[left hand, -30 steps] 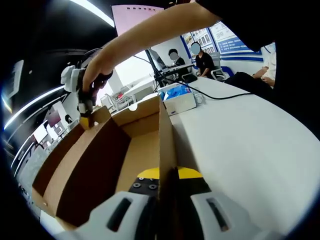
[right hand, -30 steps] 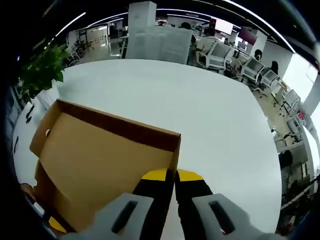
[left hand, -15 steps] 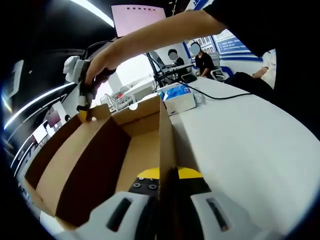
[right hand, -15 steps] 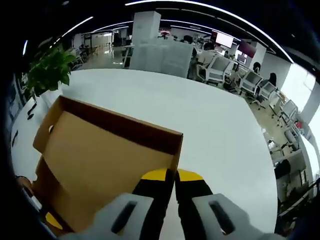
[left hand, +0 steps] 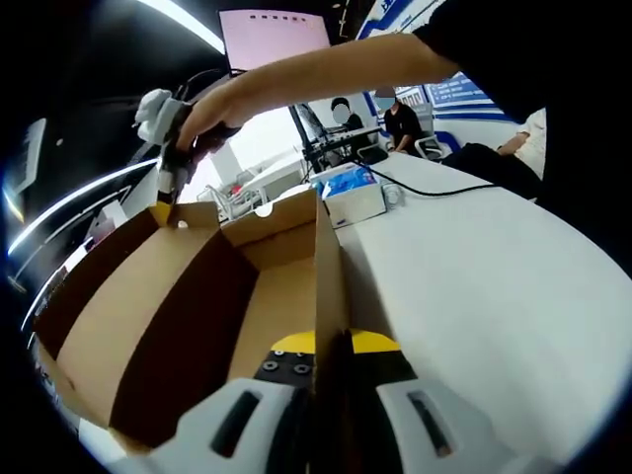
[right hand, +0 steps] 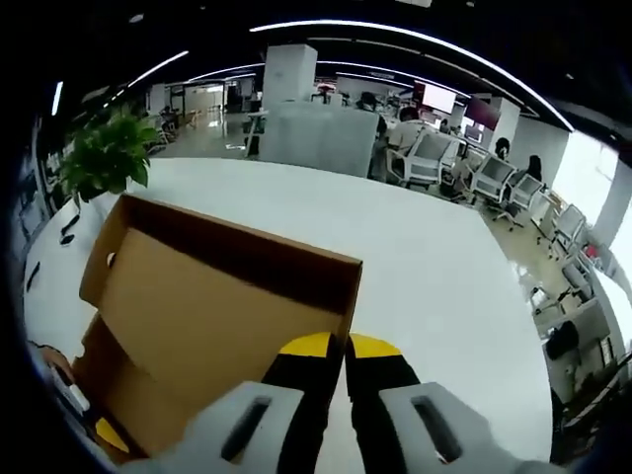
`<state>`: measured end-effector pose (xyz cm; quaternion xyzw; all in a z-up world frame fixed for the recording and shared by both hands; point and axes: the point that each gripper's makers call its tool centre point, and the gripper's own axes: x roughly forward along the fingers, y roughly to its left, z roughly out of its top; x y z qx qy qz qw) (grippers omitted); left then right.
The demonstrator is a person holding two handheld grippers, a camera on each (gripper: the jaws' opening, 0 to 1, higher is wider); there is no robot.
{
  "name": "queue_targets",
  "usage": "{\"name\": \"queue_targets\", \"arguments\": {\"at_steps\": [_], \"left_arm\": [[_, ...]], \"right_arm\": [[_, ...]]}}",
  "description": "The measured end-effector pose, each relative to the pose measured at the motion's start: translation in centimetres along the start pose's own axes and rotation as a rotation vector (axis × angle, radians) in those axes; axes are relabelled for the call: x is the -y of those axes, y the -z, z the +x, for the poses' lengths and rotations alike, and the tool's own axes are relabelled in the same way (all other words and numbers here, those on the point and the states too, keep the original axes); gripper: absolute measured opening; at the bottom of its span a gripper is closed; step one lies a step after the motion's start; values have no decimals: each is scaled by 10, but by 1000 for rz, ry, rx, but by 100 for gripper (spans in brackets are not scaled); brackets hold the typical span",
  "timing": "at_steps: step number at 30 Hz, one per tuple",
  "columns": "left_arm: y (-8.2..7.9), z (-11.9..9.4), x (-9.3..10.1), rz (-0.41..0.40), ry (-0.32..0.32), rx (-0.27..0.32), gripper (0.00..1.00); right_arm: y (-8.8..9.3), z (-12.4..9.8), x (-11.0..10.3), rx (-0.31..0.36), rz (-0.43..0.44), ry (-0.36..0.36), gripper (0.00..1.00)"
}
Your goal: Operate the shoe box by opening the lid, removing the specified soft item, and placing it in the target area until the item is outside and the box remains undamaged.
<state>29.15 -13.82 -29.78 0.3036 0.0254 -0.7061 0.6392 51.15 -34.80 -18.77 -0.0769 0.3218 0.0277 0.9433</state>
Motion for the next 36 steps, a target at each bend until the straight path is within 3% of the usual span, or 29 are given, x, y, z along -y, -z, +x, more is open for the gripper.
{"name": "queue_targets", "arguments": {"at_steps": [12, 17, 21, 30, 36], "left_arm": [[-1, -1, 2, 1, 5, 2, 7], [3, 2, -10, 0, 6, 2, 7], [2, 1, -7, 0, 4, 1, 7], [-3, -4, 4, 2, 6, 3, 7], [-1, -2, 0, 2, 6, 3, 7]], "right_arm": [[-1, -23, -5, 70, -25, 22, 3], [-1, -35, -8, 113, -31, 28, 3], [-1, -45, -10, 173, -31, 26, 3], [2, -63, -11, 239, -17, 32, 3], [5, -74, -13, 294, -21, 24, 3]]}}
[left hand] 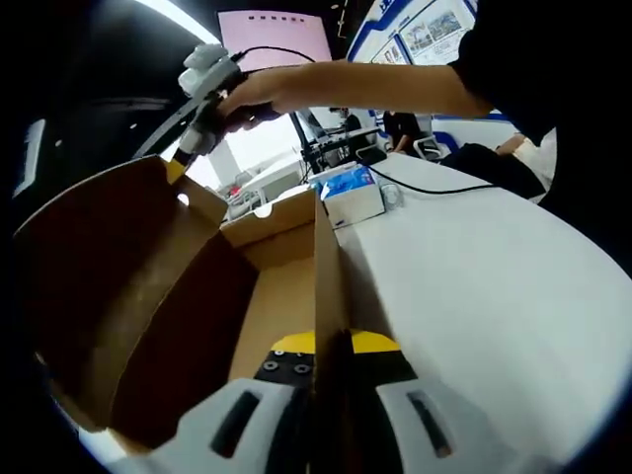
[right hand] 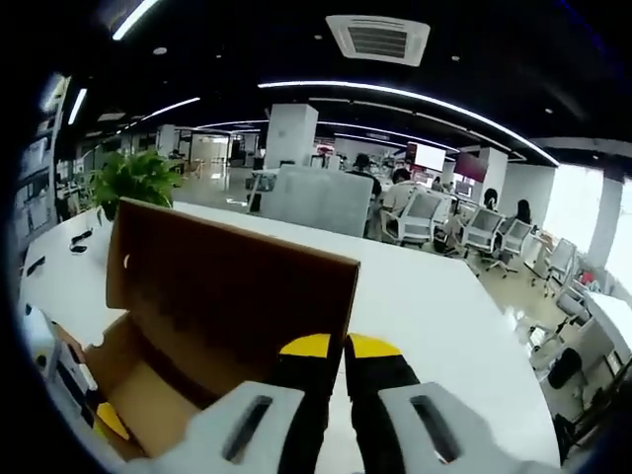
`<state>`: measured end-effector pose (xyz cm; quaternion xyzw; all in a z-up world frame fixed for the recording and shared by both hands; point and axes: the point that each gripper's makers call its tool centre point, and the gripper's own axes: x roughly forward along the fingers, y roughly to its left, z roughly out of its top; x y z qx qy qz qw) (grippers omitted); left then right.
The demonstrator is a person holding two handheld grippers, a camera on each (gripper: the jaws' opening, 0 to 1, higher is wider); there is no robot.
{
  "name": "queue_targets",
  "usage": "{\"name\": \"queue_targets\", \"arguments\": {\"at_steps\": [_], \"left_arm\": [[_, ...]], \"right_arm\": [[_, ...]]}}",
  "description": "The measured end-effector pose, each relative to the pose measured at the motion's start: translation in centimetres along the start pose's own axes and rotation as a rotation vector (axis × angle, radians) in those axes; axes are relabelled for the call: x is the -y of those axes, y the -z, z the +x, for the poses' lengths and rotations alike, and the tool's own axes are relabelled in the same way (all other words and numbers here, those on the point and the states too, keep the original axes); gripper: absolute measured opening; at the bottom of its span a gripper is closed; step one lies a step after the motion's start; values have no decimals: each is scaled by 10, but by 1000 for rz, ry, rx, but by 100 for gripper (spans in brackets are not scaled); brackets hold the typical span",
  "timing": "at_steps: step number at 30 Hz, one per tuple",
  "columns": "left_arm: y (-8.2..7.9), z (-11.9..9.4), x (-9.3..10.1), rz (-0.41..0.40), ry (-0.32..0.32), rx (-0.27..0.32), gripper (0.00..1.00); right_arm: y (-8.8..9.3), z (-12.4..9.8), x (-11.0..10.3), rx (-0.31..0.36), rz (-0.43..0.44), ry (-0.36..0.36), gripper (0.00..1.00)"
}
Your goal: Operate the shoe box by opening the lid, removing the specified soft item, and placing it in the target area until the item is outside and the box remains undamaged.
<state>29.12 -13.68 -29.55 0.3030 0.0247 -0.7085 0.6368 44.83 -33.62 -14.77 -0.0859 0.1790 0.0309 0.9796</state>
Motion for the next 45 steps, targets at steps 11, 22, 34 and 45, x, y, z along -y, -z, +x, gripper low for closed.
{"name": "queue_targets", "arguments": {"at_steps": [11, 22, 34, 45], "left_arm": [[3, 2, -7, -1, 1, 1, 7], [-1, -1, 1, 1, 0, 2, 7], [-4, -4, 8, 1, -1, 2, 7], [-3, 0, 6, 0, -1, 1, 7]], "right_arm": [[3, -16, -2, 58, 46, 0, 2], [7, -28, -5, 92, 62, -3, 2], [16, -41, -12, 106, 70, -1, 2], [22, -53, -17, 117, 81, -3, 2]]}}
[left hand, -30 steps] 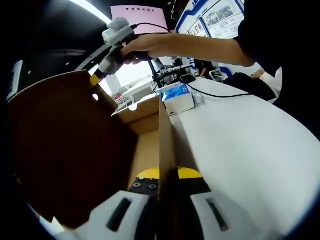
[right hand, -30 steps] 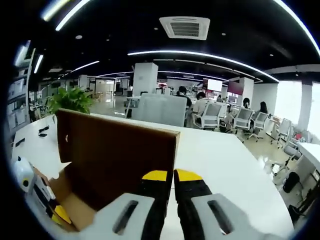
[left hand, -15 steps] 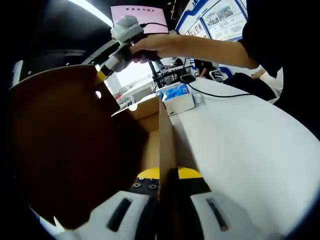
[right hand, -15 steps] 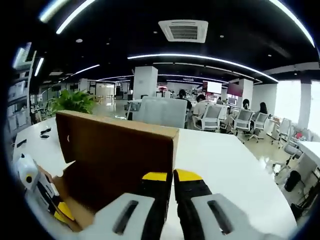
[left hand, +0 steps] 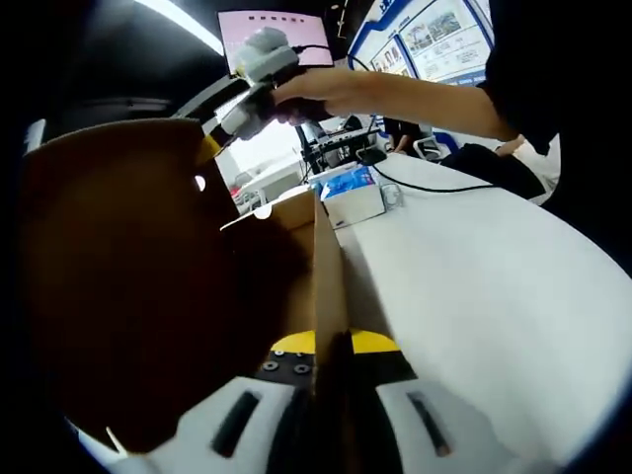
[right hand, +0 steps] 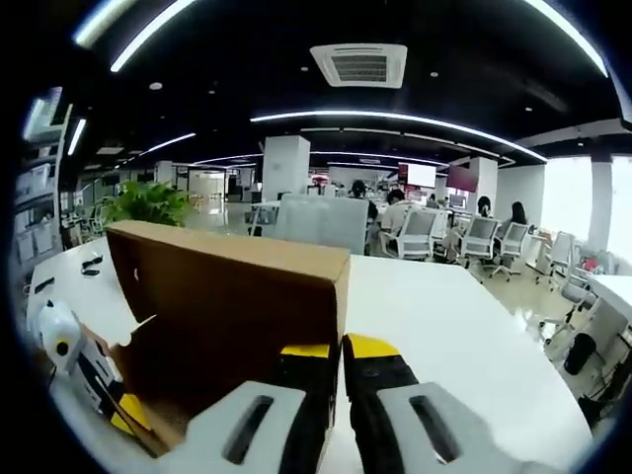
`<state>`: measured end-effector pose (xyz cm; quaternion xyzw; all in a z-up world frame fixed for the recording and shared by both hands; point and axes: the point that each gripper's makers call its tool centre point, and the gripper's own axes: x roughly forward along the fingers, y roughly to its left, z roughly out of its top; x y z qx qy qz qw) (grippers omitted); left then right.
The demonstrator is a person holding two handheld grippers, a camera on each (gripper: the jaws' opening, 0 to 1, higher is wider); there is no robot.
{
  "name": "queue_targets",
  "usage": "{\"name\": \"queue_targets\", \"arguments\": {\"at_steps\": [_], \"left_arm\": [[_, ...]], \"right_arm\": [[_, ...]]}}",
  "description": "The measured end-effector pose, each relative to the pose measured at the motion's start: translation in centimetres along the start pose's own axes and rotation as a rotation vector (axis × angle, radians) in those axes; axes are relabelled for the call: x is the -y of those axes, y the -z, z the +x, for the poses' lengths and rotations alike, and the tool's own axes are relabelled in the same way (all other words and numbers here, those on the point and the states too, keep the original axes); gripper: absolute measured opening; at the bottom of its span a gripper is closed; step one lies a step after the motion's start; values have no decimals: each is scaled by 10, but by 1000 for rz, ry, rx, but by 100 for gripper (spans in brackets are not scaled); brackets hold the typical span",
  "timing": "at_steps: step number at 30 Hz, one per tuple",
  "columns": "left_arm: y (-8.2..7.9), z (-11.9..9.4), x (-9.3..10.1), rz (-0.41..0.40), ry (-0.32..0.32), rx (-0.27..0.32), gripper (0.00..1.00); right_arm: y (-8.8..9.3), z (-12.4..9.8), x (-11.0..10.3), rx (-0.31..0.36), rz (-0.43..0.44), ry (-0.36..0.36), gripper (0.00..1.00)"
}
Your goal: Operate the shoe box by opening the lid, removing the specified soft item, and placing it in the target area until the item is outside and the box remains undamaged.
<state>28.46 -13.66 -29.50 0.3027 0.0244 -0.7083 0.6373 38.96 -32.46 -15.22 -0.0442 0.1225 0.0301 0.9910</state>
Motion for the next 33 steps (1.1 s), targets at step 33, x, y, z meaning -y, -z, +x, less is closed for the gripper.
{"name": "queue_targets", "arguments": {"at_steps": [33], "left_arm": [[5, 3, -10, -2, -4, -1, 7]], "right_arm": [[14, -15, -3, 2, 12, -1, 2]]}}
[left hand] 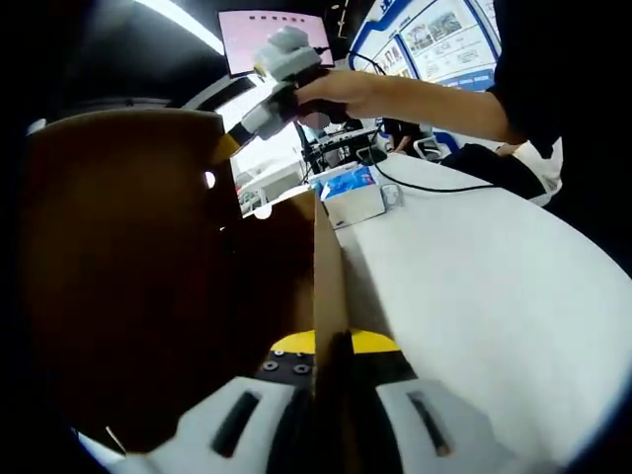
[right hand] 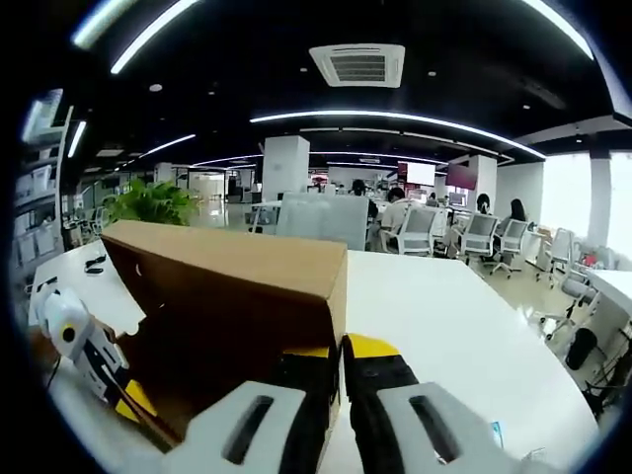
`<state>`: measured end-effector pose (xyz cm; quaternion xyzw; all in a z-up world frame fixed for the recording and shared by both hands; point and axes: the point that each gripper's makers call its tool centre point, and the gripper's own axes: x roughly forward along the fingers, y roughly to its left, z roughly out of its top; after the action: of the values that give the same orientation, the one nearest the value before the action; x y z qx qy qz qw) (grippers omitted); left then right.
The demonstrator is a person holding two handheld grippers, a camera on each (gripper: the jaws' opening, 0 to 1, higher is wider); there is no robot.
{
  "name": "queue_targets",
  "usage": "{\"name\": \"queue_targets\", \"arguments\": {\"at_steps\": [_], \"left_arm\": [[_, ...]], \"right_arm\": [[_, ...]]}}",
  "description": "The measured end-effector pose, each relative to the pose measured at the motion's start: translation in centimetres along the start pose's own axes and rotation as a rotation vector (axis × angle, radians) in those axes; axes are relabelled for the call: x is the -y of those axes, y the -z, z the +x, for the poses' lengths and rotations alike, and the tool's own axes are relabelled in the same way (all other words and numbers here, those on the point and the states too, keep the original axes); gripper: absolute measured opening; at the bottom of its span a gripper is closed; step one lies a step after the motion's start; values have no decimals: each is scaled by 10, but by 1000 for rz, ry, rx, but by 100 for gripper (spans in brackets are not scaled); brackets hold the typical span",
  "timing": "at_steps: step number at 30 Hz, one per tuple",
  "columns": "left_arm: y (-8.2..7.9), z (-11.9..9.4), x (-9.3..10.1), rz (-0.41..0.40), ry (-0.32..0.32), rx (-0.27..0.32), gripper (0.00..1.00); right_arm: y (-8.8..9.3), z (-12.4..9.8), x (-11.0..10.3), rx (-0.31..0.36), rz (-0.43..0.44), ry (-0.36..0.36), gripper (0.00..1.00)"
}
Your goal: Operate the shoe box by opening the lid, removing the specified soft item, and placing it in the target area until the item is outside and the box remains undamaged.
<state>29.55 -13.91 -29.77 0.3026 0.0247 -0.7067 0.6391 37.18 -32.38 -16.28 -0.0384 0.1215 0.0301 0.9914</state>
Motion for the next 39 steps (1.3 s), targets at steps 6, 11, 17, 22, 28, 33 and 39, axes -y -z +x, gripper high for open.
{"name": "queue_targets", "arguments": {"at_steps": [6, 11, 17, 22, 28, 33, 39], "left_arm": [[-3, -1, 5, -1, -2, -1, 7], [-8, -2, 11, -2, -4, -3, 8], [-1, -1, 5, 39, -23, -29, 11], [-1, 1, 1, 21, -31, -23, 21], [-4, 1, 5, 6, -15, -10, 26], [-10, -3, 0, -43, -21, 16, 33], [-26, -8, 8, -66, -34, 26, 43]], "right_arm": [[0, 0, 1, 2, 5, 4, 2], [1, 0, 1, 3, 4, 8, 2], [0, 2, 0, -1, -13, 9, 1], [1, 3, 0, -2, -11, 9, 1], [2, 3, 0, -3, -8, 8, 1], [2, 4, 0, -4, -8, 8, 1], [2, 3, 0, -2, -4, 7, 1]]}}
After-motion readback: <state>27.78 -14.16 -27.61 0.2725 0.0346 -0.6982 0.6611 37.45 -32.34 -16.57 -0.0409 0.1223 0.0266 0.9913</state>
